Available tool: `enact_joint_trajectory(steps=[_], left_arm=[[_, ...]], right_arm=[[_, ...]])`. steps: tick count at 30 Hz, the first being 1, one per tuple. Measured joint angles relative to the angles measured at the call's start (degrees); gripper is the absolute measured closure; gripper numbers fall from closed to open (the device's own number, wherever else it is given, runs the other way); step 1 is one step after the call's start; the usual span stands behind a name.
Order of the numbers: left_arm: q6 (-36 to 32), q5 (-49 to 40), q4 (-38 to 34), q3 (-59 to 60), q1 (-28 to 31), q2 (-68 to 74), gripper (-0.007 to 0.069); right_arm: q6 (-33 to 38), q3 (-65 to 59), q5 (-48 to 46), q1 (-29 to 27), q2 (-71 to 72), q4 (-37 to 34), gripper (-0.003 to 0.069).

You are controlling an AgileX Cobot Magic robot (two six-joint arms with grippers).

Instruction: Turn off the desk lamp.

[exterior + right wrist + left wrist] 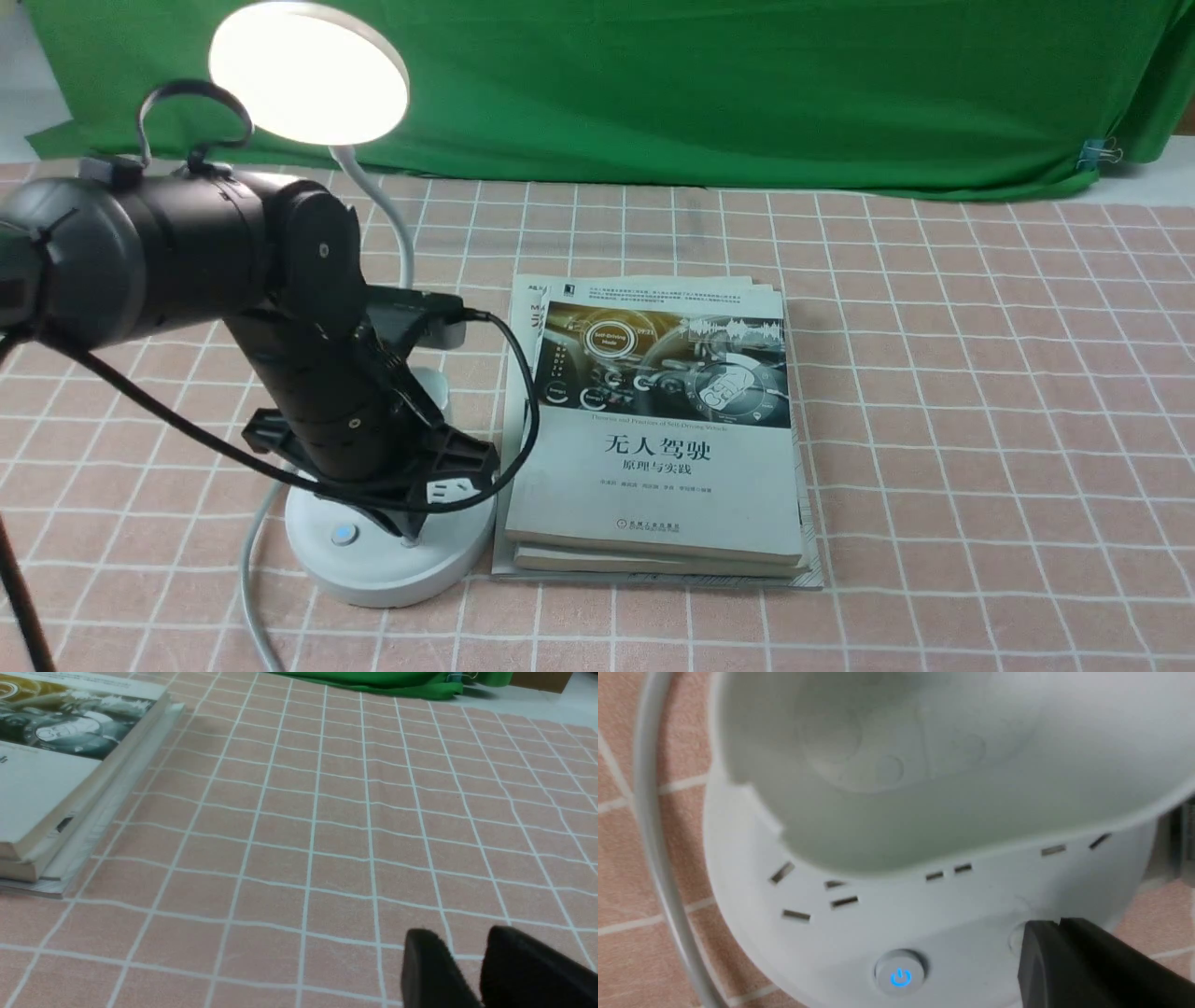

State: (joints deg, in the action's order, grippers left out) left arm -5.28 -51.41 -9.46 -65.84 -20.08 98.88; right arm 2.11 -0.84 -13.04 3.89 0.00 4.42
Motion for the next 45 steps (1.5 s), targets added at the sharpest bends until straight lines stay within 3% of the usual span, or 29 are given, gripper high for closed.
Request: enact_joint_trajectory(steps=[20, 28, 32, 37, 45], left_arm=[[0.21, 0.60, 0.04, -0.17, -0.51, 2.82, 0.0620], [0.69, 0.75, -0.31, 3.55, -0.62, -10.33, 0.0620], [1.46, 5.91, -0.38, 11.53, -0.62, -21.13, 0.0620], [1.46, 22.40, -1.92, 26.41, -0.62, -41.50, 0.0620], [0.91, 37.23, -3.87, 43.24, -0.62, -61.01, 0.0620]], right_arm=[[0.00, 0.00, 0.00, 0.00, 0.00, 0.00, 0.0419], [0.00, 0.00, 0.00, 0.00, 0.00, 0.00, 0.0419], [0.00, 0.00, 0.00, 0.00, 0.00, 0.00, 0.0419], [0.00, 0.00, 0.00, 0.00, 0.00, 0.00, 0.0419], [0.00, 0.00, 0.00, 0.00, 0.00, 0.00, 0.0419]])
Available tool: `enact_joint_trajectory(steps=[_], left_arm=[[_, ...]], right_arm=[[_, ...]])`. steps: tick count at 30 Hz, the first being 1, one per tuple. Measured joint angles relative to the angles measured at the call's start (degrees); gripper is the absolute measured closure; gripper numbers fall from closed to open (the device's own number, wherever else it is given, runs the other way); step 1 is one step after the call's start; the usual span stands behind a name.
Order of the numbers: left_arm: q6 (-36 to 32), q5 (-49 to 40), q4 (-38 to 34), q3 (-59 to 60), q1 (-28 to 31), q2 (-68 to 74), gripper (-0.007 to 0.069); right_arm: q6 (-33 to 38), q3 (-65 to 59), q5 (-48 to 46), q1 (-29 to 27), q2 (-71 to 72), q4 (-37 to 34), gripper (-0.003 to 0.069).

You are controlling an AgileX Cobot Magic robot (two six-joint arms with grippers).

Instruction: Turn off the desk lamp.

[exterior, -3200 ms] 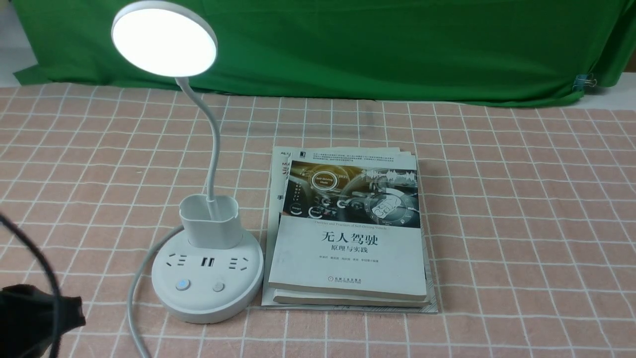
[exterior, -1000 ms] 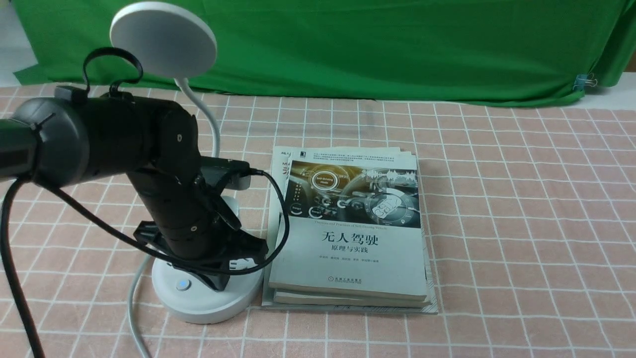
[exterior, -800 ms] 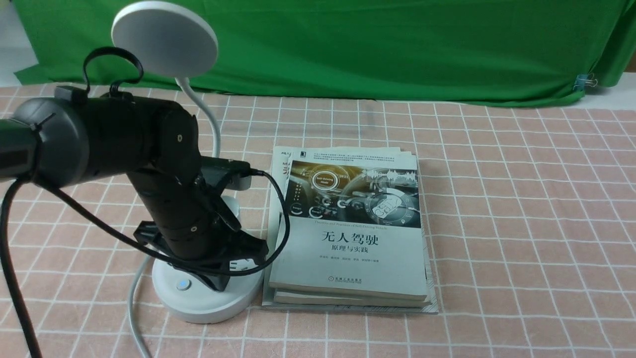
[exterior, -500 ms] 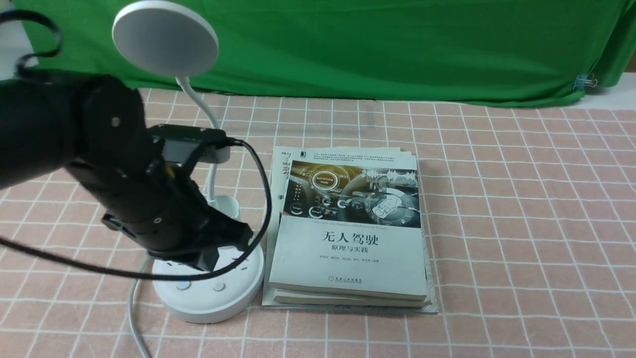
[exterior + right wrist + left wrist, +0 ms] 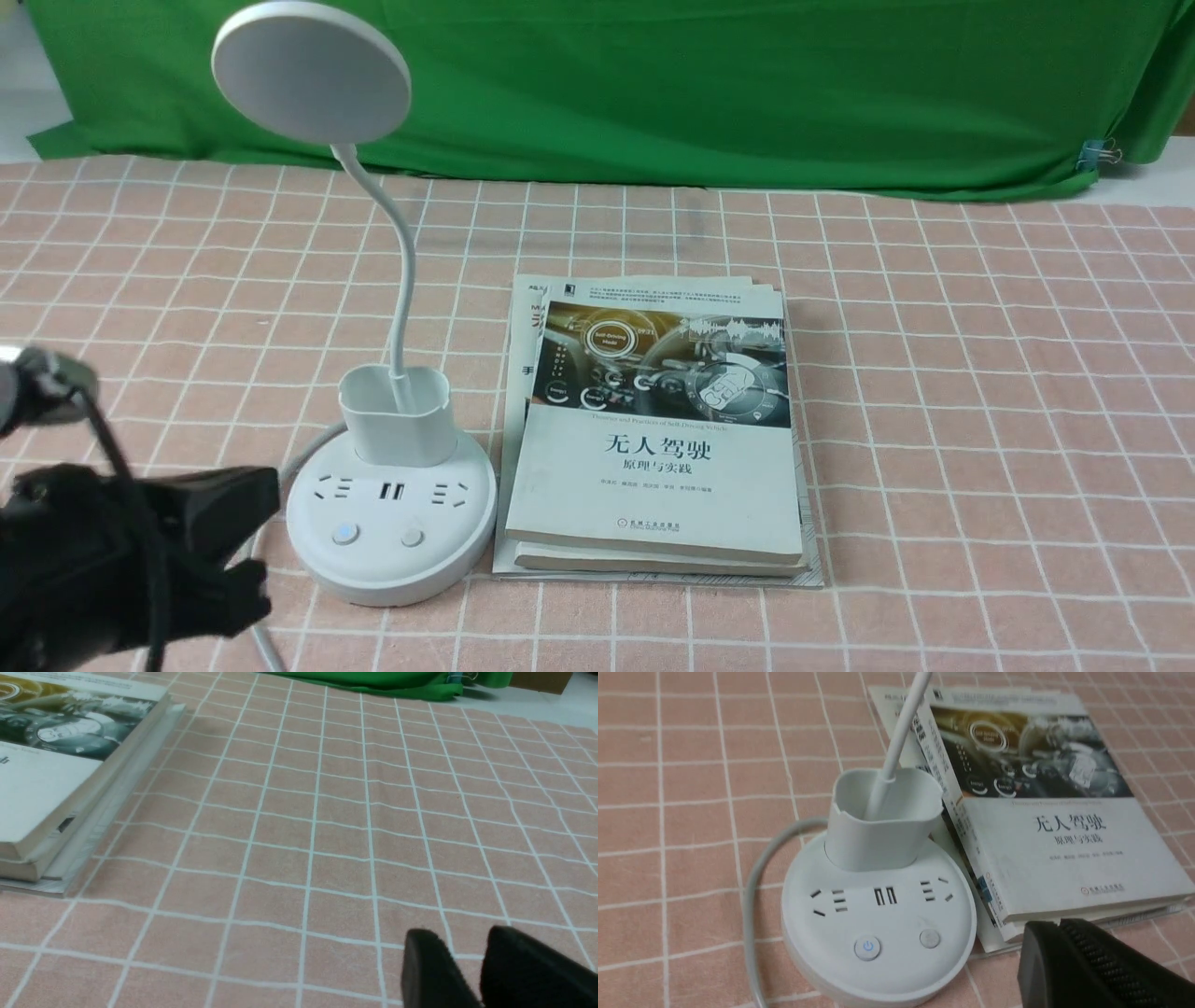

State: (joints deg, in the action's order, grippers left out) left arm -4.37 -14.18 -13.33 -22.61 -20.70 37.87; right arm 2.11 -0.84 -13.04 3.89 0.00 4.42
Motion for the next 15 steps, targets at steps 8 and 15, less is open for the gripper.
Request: enact_joint_trajectory(steps=[8, 15], left_arm=[[-0.55, 1.18, 0.04, 8.27, 0.00, -8.84, 0.0620], [-0.61, 0.91, 1.27, 8.94, 0.00, -8.90, 0.0620]], right_arm=[[0.00, 0.00, 0.00, 0.00, 0.00, 0.00, 0.0419], [0.00, 0.00, 0.00, 0.00, 0.00, 0.00, 0.0419]])
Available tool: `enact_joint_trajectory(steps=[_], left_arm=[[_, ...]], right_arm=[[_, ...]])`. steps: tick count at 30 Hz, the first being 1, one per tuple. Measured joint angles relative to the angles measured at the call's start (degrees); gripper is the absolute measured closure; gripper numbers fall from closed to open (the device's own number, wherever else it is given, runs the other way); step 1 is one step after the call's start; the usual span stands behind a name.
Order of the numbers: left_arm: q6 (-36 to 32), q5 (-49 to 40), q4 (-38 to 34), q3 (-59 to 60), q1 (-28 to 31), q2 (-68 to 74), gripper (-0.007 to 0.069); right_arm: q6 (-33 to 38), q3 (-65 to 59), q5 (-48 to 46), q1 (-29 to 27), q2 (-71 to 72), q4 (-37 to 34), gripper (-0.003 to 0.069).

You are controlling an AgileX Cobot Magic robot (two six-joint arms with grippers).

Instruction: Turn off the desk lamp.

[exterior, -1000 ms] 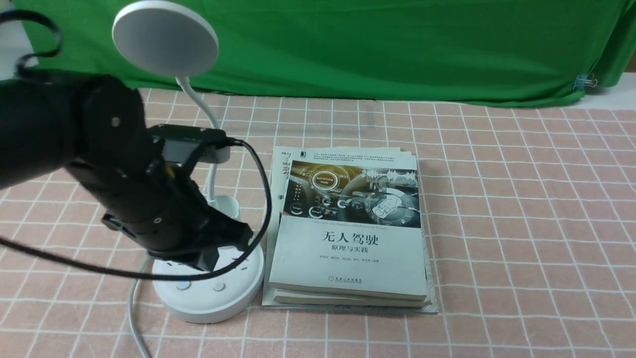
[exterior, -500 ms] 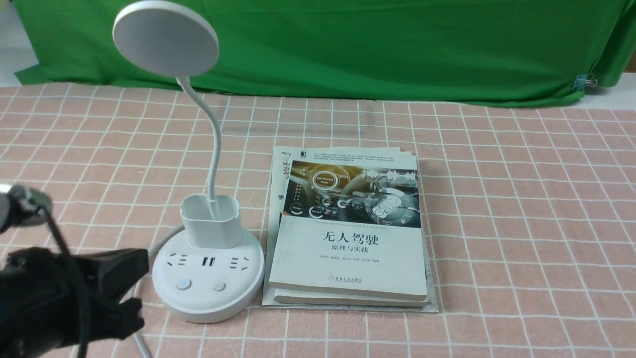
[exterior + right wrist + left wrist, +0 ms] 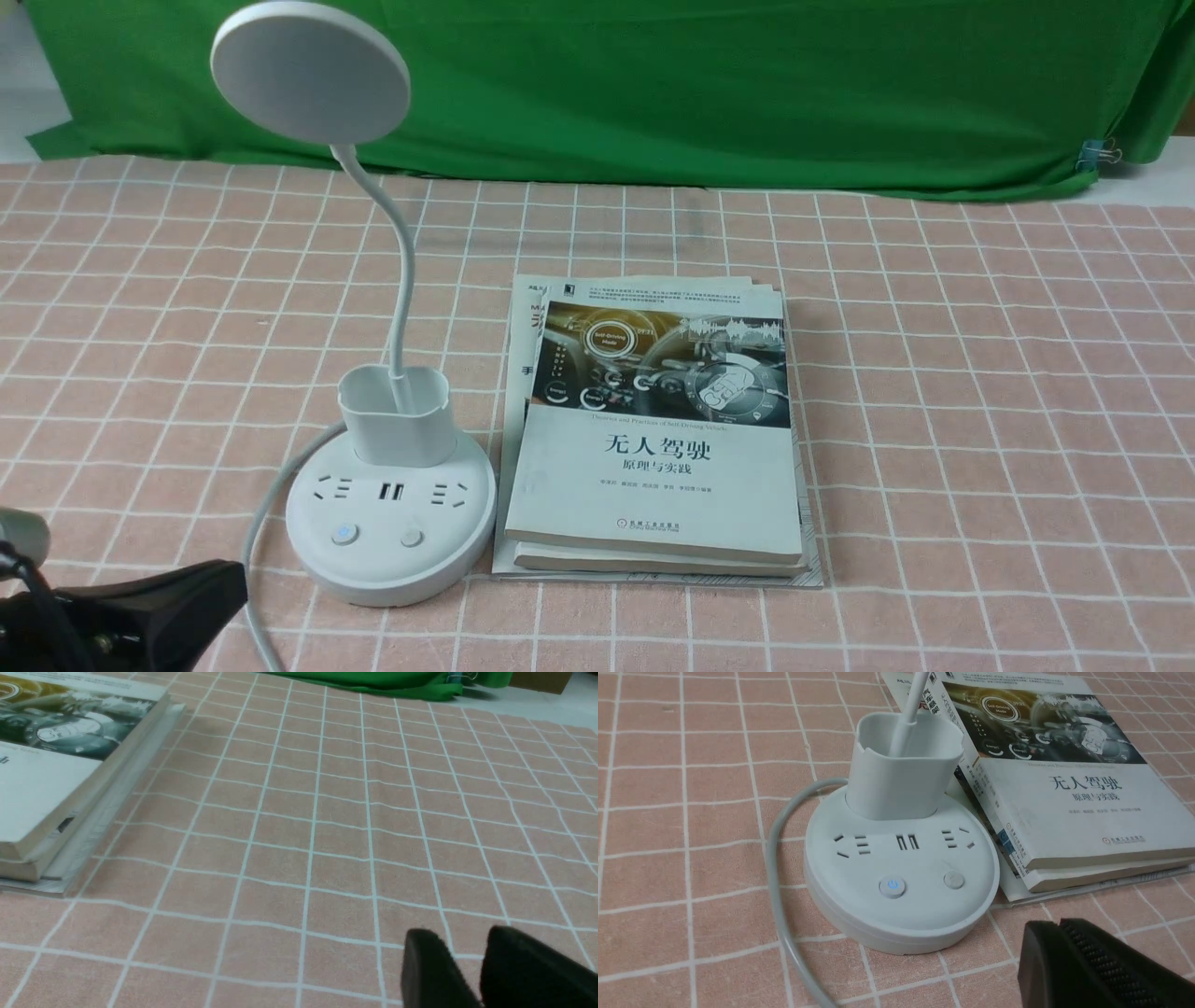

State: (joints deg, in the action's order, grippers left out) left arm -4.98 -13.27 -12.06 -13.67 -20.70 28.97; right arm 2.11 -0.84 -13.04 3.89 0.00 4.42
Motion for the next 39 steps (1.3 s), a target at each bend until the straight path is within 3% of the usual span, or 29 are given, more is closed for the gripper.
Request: enact_joint_trajectory(steps=[13, 16, 24, 39], left_arm=[[-4.00, 1.08, 4.78, 0.00, 0.86, -4.92, 0.0620], [-4.27, 1.34, 5.20, 0.01, 3.52, -8.64, 0.0620], [-4.51, 2.02, 4.77, 6.85, 18.84, -22.89, 0.0620], [-4.51, -2.92, 1.35, 14.05, 21.04, -29.00, 0.0620]], right_arm=[[0.00, 0.00, 0.00, 0.00, 0.00, 0.00, 0.0419], [0.00, 0.00, 0.00, 0.00, 0.00, 0.00, 0.0419], [0.00, 0.00, 0.00, 0.00, 0.00, 0.00, 0.0419], [0.00, 0.00, 0.00, 0.00, 0.00, 0.00, 0.0419]])
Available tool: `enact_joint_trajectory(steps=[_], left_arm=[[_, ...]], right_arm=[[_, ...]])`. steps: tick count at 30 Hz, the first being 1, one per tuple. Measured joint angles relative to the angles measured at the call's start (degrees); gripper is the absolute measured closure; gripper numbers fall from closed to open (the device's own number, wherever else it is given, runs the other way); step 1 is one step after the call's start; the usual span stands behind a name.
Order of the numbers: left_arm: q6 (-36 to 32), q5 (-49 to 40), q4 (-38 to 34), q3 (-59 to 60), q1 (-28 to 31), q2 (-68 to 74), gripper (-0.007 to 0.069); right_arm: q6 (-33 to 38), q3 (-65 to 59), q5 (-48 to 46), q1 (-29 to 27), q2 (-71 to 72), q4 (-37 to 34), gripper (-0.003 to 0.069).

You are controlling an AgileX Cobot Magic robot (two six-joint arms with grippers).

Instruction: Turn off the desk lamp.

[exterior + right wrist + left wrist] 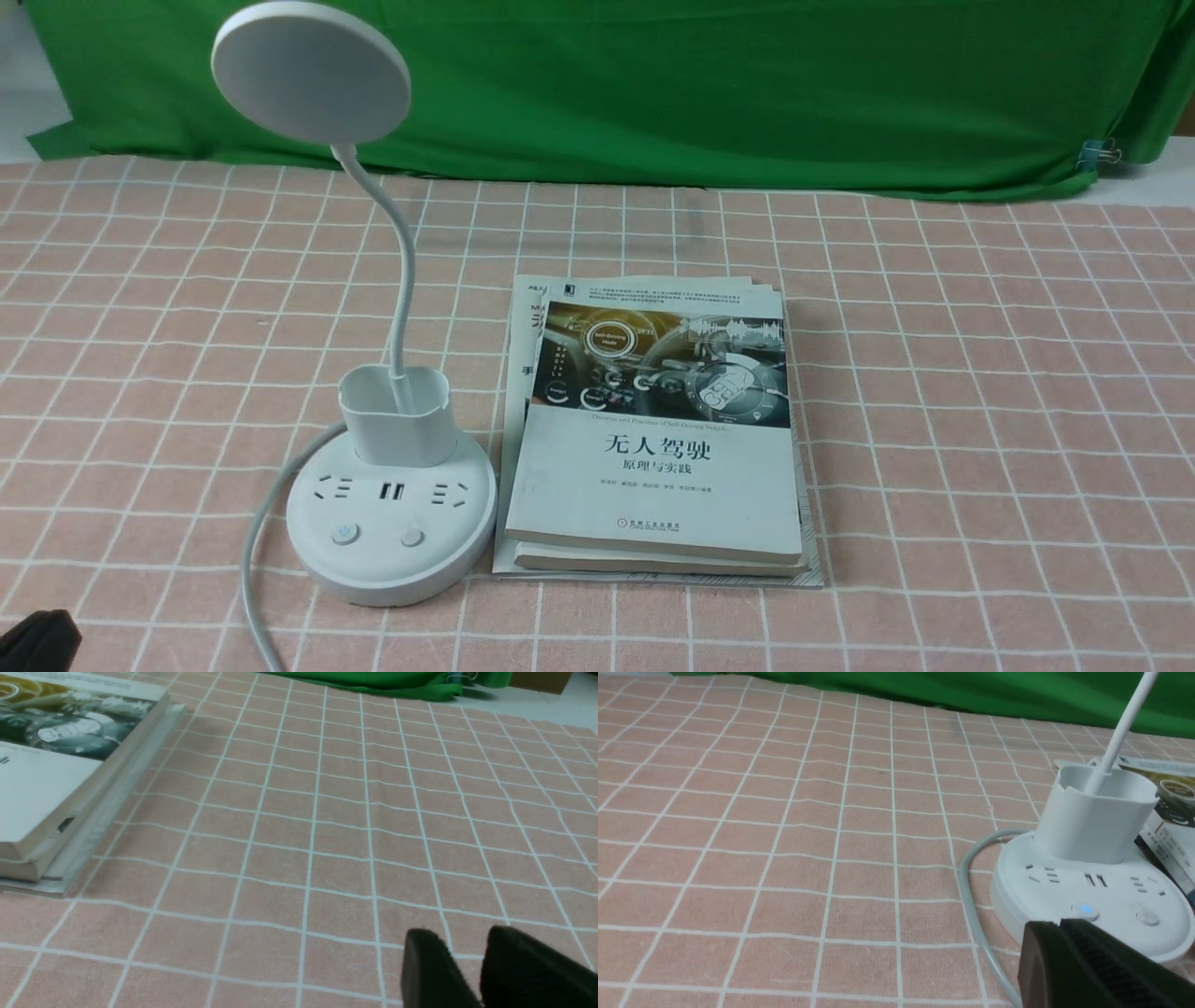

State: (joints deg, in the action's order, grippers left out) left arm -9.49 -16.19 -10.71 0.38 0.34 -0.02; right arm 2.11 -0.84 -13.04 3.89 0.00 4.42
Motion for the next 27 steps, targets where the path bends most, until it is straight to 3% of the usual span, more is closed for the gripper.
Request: enact_joint_trajectory(steps=[27], left_arm=[[1.35, -0.80, 0.00, 0.00, 0.00, 0.00, 0.0620]], right_arm=[[0.00, 0.00, 0.00, 0.00, 0.00, 0.00, 0.0419]])
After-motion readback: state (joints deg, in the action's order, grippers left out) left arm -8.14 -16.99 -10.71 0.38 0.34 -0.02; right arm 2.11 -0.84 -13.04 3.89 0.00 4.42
